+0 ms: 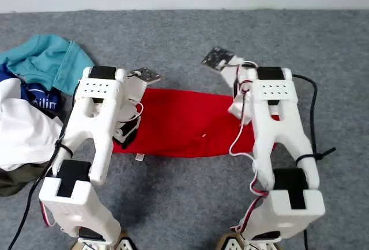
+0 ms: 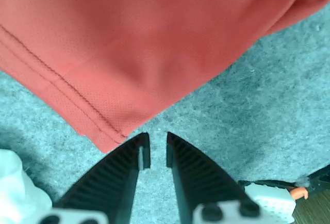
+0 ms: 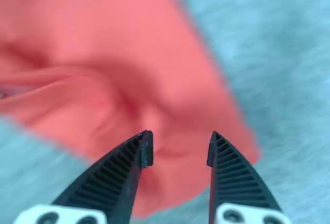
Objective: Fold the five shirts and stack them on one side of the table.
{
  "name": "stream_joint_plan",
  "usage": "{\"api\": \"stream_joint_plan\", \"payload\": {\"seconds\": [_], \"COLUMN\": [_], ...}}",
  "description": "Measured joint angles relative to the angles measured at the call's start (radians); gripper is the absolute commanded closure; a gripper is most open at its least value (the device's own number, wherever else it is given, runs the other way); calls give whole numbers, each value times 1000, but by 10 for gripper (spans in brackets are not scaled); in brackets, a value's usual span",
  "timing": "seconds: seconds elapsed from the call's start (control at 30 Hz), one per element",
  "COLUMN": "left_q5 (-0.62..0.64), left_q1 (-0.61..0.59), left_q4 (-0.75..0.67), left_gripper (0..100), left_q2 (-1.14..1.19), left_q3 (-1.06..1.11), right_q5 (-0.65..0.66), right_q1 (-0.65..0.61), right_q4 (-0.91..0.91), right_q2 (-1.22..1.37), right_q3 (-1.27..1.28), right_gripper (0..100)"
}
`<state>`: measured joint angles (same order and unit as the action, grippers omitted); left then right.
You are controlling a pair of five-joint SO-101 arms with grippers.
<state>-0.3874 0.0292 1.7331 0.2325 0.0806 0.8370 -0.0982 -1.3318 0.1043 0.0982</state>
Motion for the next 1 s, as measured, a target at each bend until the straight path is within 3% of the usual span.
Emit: {"api": "stream_joint_plan", "payload": {"seconds": [0.1, 0.2, 0.6, 1.0], "left_q5": [0, 0, 0, 0], "left_q1": [0, 0, 0, 0], "left_q4": [0, 0, 0, 0], "left_gripper": [942, 942, 942, 942], "left_q2": [0, 0, 0, 0], "left_q3": [0, 0, 0, 0], "right_q5": [-3, -3, -3, -3], "right_q1": [-41, -74, -25, -26], "right_q4": [-87, -64, 499, 560], "right_q2": [-29, -35, 81, 104], "right_q3": [14, 77, 244, 247], "right_gripper": [815, 815, 815, 815]}}
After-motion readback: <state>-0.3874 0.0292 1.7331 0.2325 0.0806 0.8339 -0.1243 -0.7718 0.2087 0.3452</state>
